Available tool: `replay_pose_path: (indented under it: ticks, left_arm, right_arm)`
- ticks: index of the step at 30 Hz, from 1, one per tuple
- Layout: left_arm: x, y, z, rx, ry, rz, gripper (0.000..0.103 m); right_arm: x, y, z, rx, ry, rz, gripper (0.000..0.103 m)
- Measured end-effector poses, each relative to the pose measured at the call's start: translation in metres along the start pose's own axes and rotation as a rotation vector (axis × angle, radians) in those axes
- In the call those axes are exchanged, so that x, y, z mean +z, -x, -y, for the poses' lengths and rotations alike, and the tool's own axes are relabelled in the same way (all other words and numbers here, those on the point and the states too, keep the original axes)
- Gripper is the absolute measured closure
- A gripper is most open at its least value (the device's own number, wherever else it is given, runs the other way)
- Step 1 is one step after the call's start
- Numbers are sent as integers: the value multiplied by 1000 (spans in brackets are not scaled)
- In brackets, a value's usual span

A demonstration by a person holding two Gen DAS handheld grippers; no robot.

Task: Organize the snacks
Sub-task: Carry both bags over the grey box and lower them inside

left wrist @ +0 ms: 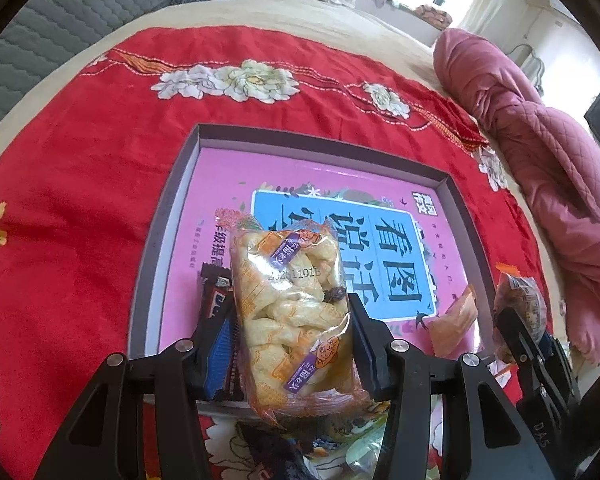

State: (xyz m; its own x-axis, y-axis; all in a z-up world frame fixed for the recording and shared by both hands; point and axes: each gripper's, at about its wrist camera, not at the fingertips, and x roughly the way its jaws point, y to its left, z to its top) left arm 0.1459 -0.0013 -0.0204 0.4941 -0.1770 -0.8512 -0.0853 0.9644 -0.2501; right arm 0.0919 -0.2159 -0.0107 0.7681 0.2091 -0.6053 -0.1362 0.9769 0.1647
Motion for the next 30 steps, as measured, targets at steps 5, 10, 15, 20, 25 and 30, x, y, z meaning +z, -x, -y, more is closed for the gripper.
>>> replay_pose_path:
  ticks: [5, 10, 15, 20, 25, 30]
  left_arm:
    - [-1, -6, 1, 0, -4, -13, 50]
    - [-2, -10, 0, 3, 4, -22, 50]
    - [-2, -11, 0, 6, 3, -27, 50]
    - [-3, -13, 0, 11, 4, -34, 50]
    - [-4, -14, 0, 13, 1, -42, 50]
    - [-3, -16, 0, 11, 6, -51, 50]
  right_arm:
    - [-3, -7, -1, 10, 4, -22, 52]
    - [-6, -12, 0, 6, 2, -39, 52]
    - [-7, -17, 0, 2, 4, -54, 51]
    - [-9, -19, 0, -6, 7, -64, 50]
    - [-11, -22, -2, -13, 15, -78, 50]
    - [-11, -23, 0, -26, 8, -80, 50]
